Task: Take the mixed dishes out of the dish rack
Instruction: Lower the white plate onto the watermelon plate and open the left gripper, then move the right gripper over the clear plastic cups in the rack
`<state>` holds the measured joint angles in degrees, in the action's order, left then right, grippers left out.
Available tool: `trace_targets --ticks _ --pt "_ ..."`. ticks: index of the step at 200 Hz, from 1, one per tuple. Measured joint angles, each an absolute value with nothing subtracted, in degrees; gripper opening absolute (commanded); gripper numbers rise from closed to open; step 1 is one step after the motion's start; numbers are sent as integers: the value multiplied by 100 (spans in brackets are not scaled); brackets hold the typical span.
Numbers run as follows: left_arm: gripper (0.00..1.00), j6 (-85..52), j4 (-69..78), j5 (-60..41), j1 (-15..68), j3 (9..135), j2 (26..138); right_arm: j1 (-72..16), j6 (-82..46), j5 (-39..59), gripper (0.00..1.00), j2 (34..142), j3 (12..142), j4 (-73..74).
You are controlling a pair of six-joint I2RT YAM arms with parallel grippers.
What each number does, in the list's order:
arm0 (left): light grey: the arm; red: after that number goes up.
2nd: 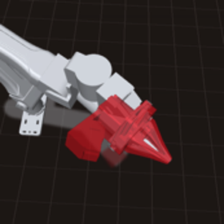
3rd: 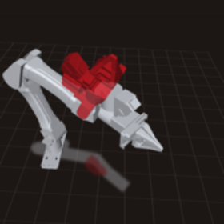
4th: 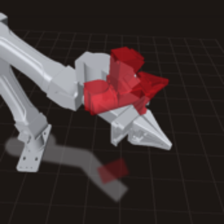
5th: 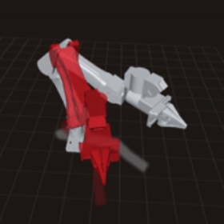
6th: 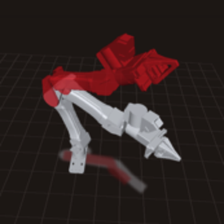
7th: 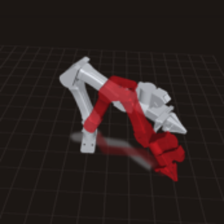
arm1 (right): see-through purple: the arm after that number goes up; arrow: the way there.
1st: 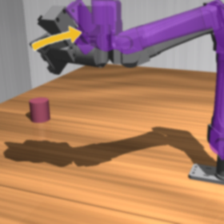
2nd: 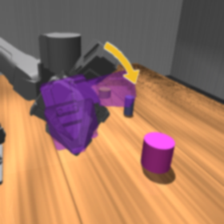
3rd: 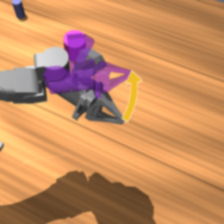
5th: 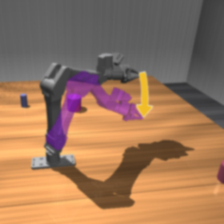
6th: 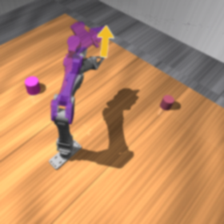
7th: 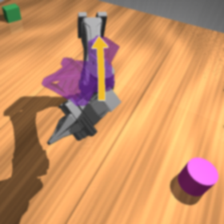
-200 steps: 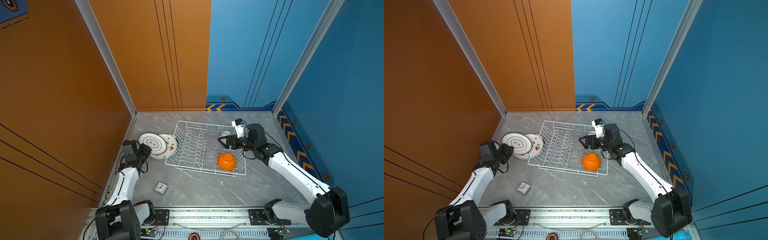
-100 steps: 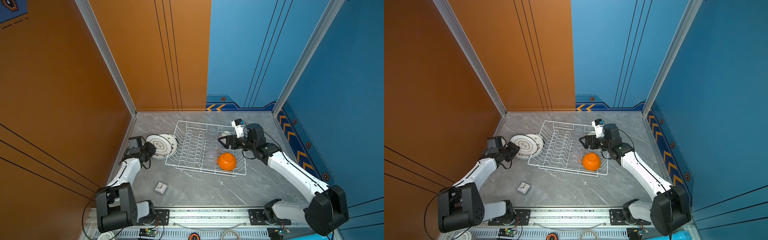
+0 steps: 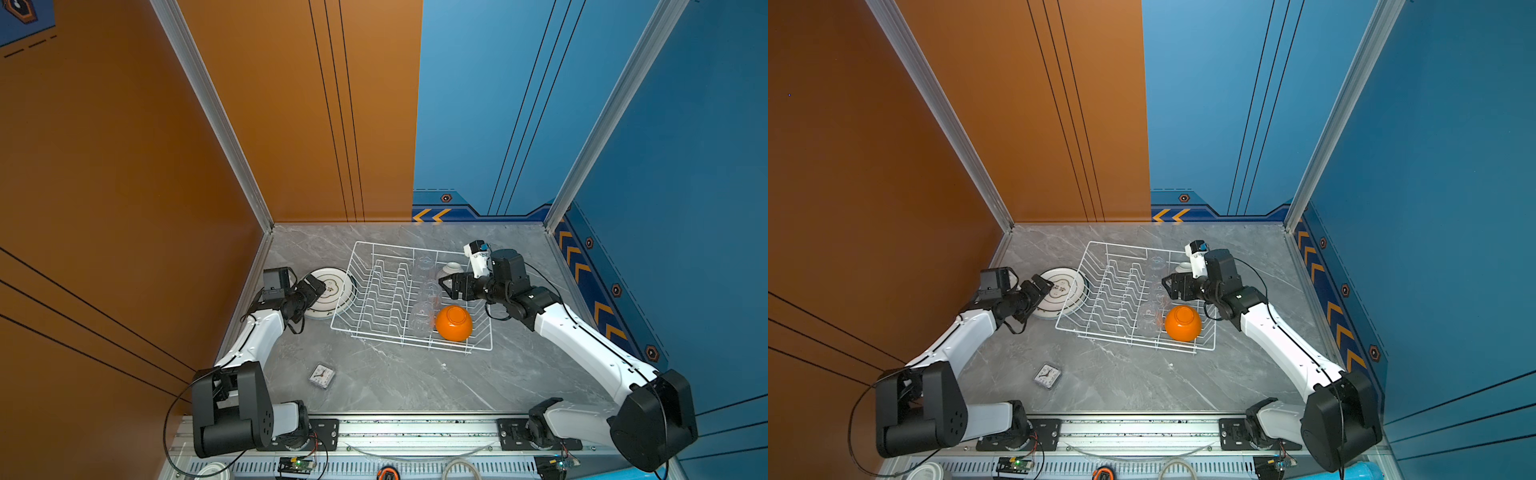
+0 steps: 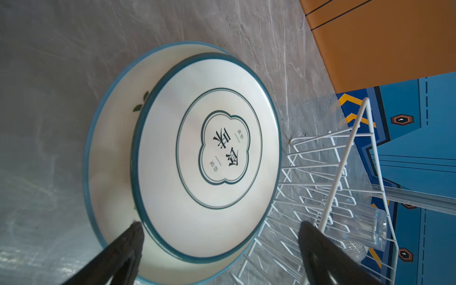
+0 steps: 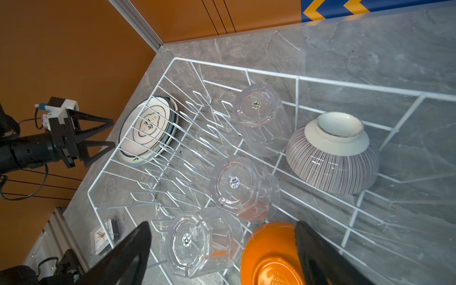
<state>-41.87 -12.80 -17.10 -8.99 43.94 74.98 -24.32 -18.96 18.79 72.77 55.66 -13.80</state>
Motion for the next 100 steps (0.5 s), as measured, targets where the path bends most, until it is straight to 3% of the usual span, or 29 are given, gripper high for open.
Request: trace_targets --ticks 100 --pt "98 -4071 -1892 -1645 -753 4401 6449 -3448 -1608 867 91 7487 6071 -2517"
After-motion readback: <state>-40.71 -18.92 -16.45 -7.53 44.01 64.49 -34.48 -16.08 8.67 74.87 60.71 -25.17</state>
